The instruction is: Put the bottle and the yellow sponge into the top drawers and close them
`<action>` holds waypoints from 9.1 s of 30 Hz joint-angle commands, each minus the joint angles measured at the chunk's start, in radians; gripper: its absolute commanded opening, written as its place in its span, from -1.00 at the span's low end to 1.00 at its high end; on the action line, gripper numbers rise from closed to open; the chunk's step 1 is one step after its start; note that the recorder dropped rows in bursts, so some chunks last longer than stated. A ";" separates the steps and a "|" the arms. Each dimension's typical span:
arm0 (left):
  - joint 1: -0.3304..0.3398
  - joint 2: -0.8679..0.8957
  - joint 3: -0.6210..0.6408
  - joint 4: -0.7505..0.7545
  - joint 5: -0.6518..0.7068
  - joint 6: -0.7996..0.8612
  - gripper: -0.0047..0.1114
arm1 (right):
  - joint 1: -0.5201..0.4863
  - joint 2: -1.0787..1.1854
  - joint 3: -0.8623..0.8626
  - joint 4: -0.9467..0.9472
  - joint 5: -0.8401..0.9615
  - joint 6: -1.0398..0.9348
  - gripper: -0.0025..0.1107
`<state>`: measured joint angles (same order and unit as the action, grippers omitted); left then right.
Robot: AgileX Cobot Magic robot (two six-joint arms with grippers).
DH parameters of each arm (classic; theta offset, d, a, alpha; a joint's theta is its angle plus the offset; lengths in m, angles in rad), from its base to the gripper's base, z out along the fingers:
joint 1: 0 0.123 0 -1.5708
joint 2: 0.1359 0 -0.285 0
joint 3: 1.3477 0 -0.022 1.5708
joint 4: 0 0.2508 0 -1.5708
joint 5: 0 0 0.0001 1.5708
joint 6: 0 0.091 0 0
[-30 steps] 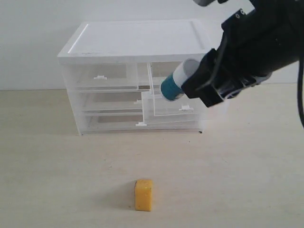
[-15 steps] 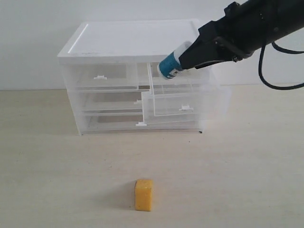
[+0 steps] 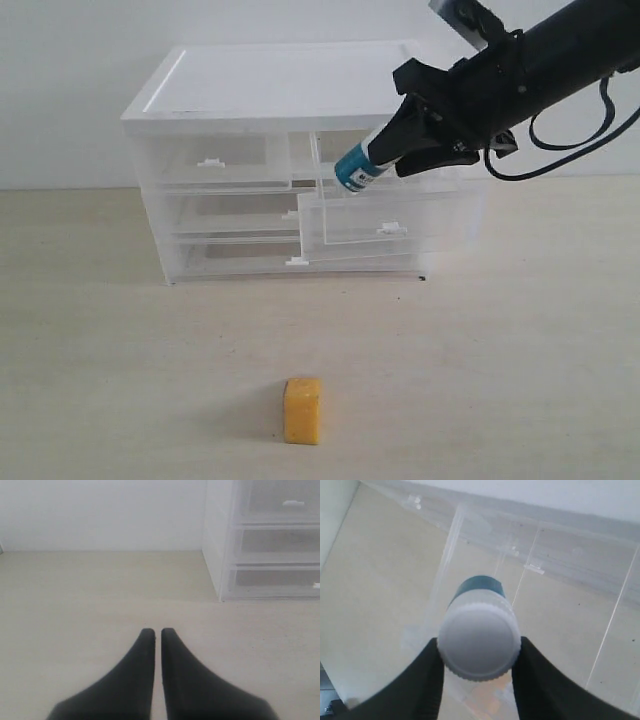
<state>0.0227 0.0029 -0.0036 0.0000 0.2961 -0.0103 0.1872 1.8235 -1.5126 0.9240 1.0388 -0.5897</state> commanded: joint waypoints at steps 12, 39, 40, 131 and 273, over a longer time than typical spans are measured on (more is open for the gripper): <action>0.005 -0.003 0.004 0.000 0.000 0.002 -0.85 | -0.008 -0.058 -0.028 -0.008 -0.092 -0.069 0.21; 0.005 -0.003 0.004 0.000 0.000 0.002 -0.85 | 0.231 -0.066 -0.024 -0.369 -0.202 -0.242 -0.96; 0.005 -0.003 0.004 0.000 0.000 0.002 -0.85 | 0.231 -0.066 -0.024 -0.377 -0.204 -0.237 -0.96; 0.005 -0.003 0.004 0.000 0.000 0.002 -0.85 | 0.231 -0.011 0.163 -0.536 -0.853 -0.020 -0.96; 0.005 -0.003 0.004 -0.047 -0.483 -0.347 -0.85 | -0.039 -1.824 1.513 -0.863 -0.707 0.531 -0.96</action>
<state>0.0227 0.0029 -0.0036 -0.0370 -0.0694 -0.2456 0.1488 0.0050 0.0001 0.0670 0.3341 -0.0511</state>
